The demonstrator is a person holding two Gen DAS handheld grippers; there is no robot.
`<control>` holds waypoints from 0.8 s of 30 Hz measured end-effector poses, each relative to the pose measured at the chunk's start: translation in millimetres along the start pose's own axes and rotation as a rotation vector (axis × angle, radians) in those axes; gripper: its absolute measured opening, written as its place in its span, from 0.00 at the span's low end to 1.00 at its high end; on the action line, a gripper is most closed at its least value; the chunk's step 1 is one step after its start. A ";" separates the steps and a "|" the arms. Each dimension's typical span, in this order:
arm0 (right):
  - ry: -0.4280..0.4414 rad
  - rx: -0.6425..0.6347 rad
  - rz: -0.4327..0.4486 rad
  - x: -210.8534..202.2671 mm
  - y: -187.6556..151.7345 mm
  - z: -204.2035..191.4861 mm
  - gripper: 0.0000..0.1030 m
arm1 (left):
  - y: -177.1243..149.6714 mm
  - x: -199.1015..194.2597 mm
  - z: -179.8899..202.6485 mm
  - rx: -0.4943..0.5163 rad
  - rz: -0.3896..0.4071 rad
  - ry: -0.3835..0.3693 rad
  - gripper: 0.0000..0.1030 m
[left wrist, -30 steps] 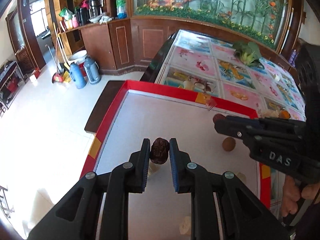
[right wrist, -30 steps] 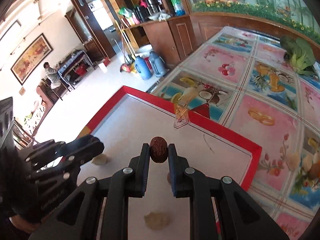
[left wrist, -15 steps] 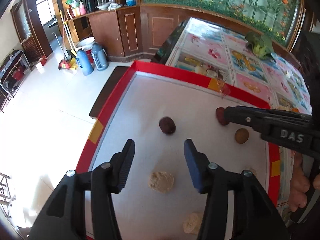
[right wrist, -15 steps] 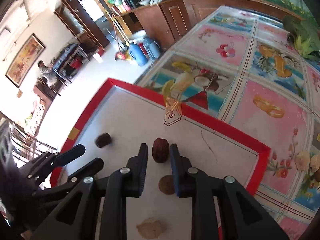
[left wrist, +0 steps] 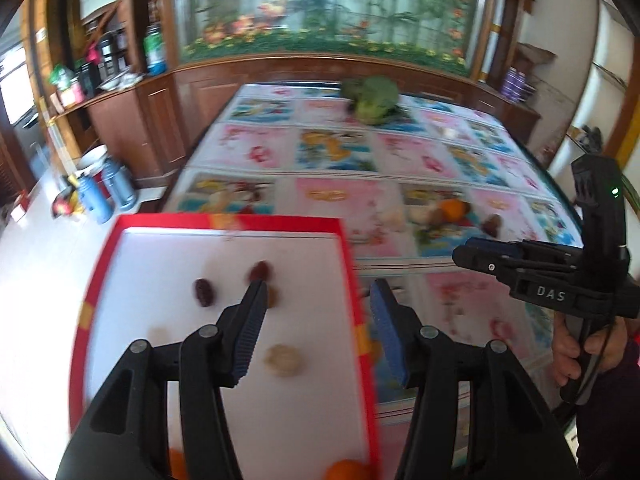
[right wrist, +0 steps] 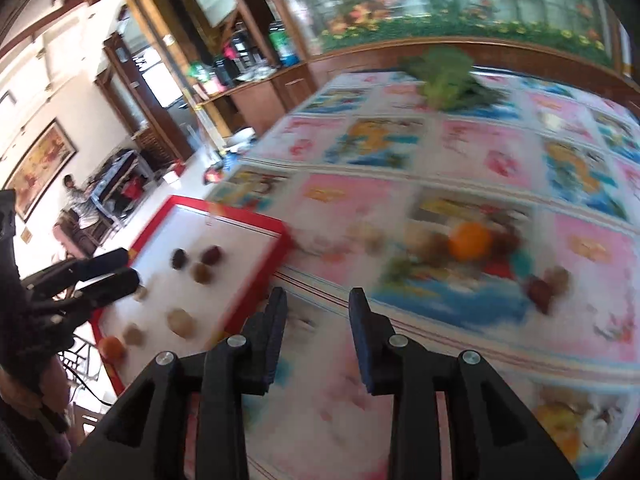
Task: Organize fruits
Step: 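Move both open grippers back over the fruit on the table, then grasp a beige cube with the left gripper while the right grasps a dark red date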
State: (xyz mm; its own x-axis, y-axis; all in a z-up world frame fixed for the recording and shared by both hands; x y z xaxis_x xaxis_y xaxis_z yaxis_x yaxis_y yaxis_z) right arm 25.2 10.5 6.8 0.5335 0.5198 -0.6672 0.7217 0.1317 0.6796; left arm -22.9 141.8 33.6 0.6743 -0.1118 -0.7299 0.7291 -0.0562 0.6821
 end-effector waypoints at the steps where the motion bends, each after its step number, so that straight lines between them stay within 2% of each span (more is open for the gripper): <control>1: -0.035 0.017 0.012 -8.9 -5.6 19.7 0.30 | 0.9 2.0 11.3 0.017 -0.003 -0.014 0.53; 5: -0.112 0.092 0.024 -28.7 -15.5 75.6 0.30 | 6.6 16.2 56.7 0.082 -0.029 -0.074 0.53; 8: -0.134 0.117 0.011 -27.6 -13.4 97.0 0.30 | 9.9 31.5 79.7 0.119 -0.049 -0.096 0.53; 11: -0.129 0.125 -0.003 -18.2 -9.5 106.5 0.30 | 11.8 50.1 91.3 0.118 -0.084 -0.116 0.53; 13: -0.163 0.113 -0.012 -10.8 -5.3 109.2 0.30 | 12.1 60.0 96.2 0.116 -0.109 -0.125 0.53; 17: -0.175 0.110 -0.022 2.0 1.0 113.3 0.30 | 17.2 75.9 104.8 0.140 -0.131 -0.130 0.53; 20: -0.194 0.067 -0.023 8.1 5.1 111.4 0.30 | 20.6 88.5 109.0 0.144 -0.150 -0.148 0.53; 24: -0.213 0.020 -0.024 9.6 4.2 109.9 0.29 | 28.0 107.4 111.4 0.160 -0.157 -0.133 0.53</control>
State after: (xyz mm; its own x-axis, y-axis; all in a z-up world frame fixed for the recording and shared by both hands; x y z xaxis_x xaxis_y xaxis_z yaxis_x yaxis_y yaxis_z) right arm 81.9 -76.7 -30.3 0.5958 0.3262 -0.7339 0.7426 0.1243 0.6581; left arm 56.9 17.7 -20.8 0.5255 -0.2183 -0.8223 0.7884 -0.2384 0.5671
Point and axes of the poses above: each gripper's, at about its wrist camera, not at the fingertips, and x roughly the way its jaws point, z to its right, y to its top, the point moved 7 cm from there along x, roughly the way its jaws point, and after that the axes turned 2 degrees about z, right-handed, at the moved point
